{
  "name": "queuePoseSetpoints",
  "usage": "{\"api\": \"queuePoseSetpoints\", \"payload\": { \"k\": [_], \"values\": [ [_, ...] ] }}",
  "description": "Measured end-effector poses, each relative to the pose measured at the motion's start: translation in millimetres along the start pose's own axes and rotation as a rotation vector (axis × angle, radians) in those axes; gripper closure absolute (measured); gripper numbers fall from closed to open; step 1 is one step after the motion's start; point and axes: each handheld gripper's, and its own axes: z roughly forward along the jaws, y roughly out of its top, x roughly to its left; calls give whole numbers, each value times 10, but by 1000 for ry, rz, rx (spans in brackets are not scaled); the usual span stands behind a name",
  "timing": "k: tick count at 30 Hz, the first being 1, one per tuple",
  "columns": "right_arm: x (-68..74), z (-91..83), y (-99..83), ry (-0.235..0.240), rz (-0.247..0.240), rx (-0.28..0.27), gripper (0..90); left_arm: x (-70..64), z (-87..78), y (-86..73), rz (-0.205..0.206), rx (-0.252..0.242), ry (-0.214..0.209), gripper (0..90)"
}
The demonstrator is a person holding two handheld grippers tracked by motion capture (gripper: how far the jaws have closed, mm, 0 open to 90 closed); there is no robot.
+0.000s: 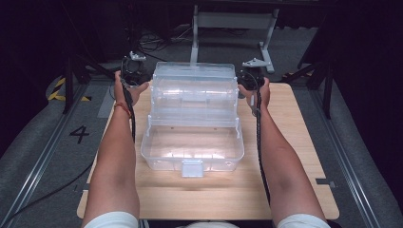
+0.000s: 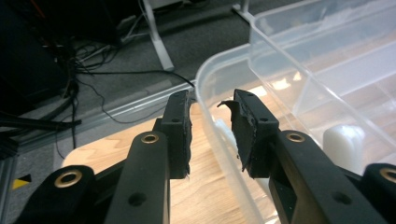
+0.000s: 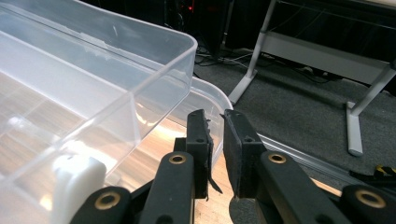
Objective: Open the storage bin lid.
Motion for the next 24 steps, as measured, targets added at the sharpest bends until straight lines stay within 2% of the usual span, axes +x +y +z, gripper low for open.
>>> {"api": "queuePoseSetpoints", "payload": {
  "k": [2, 9, 13, 18, 20, 22, 24],
  "values": [
    [-7, -34, 2, 1, 0, -7, 801, 21, -62, -12, -5, -14, 4, 666],
    [-29, -174, -64, 15, -16, -11, 781, 62, -316, -113, 22, -34, 17, 651],
    [-58, -308, -91, 20, -29, -19, 765, 38, -476, -178, 65, -26, 15, 645],
    [-88, -492, -105, 36, -52, -32, 745, -27, -716, -266, 117, -44, 0, 639],
    [-81, -576, -112, 39, -76, -38, 739, -49, -771, -297, 128, -42, -4, 636],
    [-77, -634, -125, 43, -89, -37, 732, -69, -844, -346, 156, -44, 1, 634],
    [-81, -669, -137, 47, -97, -36, 729, -79, -888, -371, 161, -36, -2, 634]
  ]
}}
